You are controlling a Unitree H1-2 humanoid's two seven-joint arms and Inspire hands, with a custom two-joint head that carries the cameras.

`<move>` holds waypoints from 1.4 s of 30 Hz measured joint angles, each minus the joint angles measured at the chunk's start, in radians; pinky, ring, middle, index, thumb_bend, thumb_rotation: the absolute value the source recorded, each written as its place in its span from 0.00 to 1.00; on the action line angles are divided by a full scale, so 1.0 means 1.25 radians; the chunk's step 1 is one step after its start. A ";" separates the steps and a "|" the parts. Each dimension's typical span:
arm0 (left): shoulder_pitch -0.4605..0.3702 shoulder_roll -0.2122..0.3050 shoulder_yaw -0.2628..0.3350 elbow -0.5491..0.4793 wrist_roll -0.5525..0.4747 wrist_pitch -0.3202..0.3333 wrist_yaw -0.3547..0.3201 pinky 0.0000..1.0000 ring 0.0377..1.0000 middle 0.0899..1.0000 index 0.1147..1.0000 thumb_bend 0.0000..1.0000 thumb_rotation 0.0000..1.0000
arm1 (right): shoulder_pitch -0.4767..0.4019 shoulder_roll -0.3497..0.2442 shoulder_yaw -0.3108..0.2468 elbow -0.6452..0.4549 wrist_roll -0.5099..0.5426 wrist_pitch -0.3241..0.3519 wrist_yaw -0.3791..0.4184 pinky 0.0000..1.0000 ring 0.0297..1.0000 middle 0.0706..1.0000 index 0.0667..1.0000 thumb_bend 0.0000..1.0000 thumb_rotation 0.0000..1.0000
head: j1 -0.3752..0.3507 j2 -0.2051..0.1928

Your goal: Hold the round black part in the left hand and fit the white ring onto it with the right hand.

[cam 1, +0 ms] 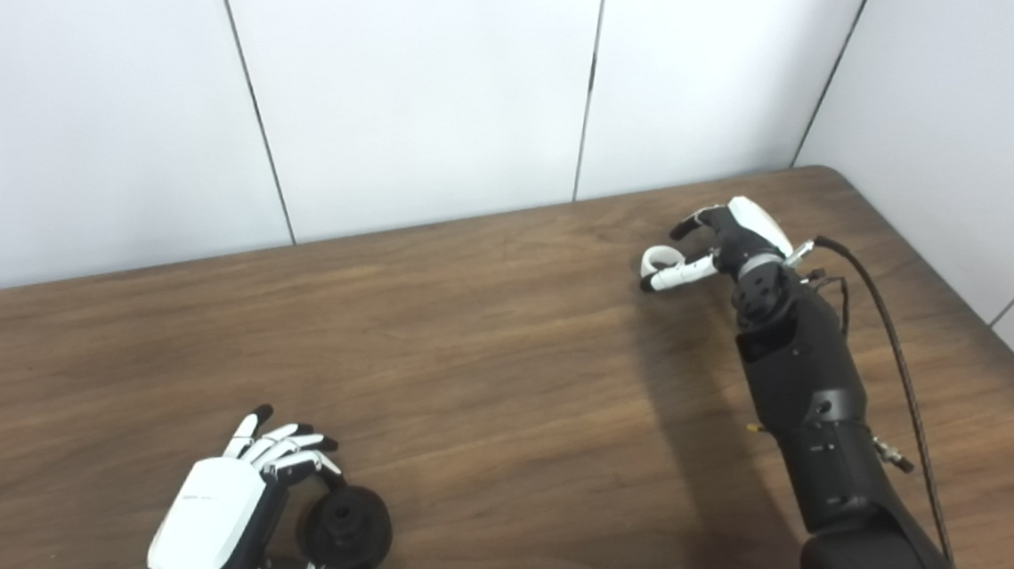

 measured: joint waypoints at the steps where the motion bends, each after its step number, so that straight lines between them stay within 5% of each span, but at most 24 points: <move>1: 0.000 0.000 0.000 0.000 0.000 0.000 0.000 1.00 0.85 0.74 0.42 0.52 0.05 | 0.000 0.003 0.000 0.000 -0.001 0.000 0.000 1.00 1.00 0.96 0.67 0.86 0.21 | 0.000 0.000; 27: 0.000 -0.001 0.000 0.000 0.000 0.000 -0.003 0.99 0.84 0.74 0.42 0.52 0.05 | 0.007 0.006 0.002 0.001 -0.001 0.000 -0.003 1.00 1.00 0.95 0.66 0.85 0.20 | 0.001 0.005; 30: 0.000 -0.001 0.000 0.000 0.000 0.000 -0.003 0.98 0.84 0.74 0.42 0.52 0.05 | 0.008 0.004 0.003 0.000 0.000 0.000 -0.002 1.00 1.00 0.95 0.66 0.89 0.28 | 0.001 0.005; 42: -0.002 -0.001 0.000 0.000 0.000 0.000 -0.004 0.99 0.85 0.74 0.42 0.52 0.05 | 0.010 0.000 0.003 -0.004 -0.004 0.000 0.007 0.99 1.00 0.95 0.65 0.85 0.22 | 0.004 0.012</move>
